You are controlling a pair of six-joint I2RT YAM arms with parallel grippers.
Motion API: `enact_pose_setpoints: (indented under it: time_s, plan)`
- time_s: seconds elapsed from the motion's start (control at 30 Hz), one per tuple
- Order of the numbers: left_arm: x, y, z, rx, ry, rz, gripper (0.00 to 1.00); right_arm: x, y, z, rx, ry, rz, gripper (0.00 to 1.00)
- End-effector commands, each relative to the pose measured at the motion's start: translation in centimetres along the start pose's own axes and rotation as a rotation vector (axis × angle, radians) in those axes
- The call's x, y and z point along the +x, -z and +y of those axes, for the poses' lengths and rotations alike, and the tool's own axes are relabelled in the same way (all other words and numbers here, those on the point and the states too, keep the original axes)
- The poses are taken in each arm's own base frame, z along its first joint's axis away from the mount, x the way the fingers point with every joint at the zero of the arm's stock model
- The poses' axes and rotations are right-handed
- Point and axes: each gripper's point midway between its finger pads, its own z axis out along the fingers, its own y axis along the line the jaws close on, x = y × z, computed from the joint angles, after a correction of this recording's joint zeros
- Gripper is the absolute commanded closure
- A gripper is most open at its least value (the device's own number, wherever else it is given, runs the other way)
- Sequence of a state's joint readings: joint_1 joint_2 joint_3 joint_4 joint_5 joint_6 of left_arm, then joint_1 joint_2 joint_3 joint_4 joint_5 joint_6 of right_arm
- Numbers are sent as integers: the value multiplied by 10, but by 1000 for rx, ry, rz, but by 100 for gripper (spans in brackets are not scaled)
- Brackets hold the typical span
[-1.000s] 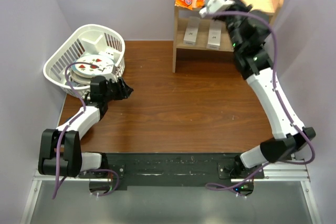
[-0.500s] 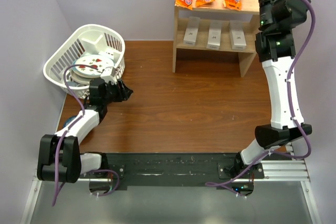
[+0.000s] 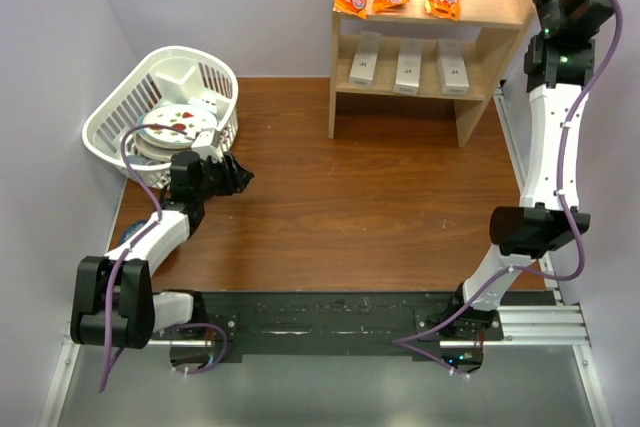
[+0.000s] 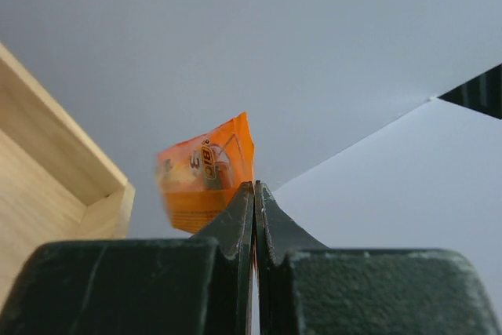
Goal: Place and organize the shaving razors onto the shelf
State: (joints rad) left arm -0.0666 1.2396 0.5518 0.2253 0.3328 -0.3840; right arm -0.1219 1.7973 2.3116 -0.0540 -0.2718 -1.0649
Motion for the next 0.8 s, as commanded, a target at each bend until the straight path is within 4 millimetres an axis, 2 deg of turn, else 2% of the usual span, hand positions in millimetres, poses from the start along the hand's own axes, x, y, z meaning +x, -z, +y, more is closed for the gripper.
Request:
enact_pose_setpoints:
  time_s: [0.0,0.1,0.27,0.5,0.53,0.63,0.77]
  plan:
    - [-9,0,-1,10,-8,-43,47,-12,1,10,-86,77,-93,100]
    - [-9,-2,0,7,-9,-38,47,-5,0,30,-149,90,-103,100]
    - [-7,-5,3,1,-8,-31,47,5,1,50,-215,106,-101,100]
    - [-2,-9,6,-3,-2,-13,47,24,13,75,-328,148,-88,100]
    - [-3,-9,6,-3,-2,-14,47,29,18,85,-380,167,-83,100]
    - [-1,-10,6,-3,1,-9,47,33,27,94,-446,191,-110,100]
    - [1,-12,8,-7,3,-3,47,38,32,96,-497,185,-117,100]
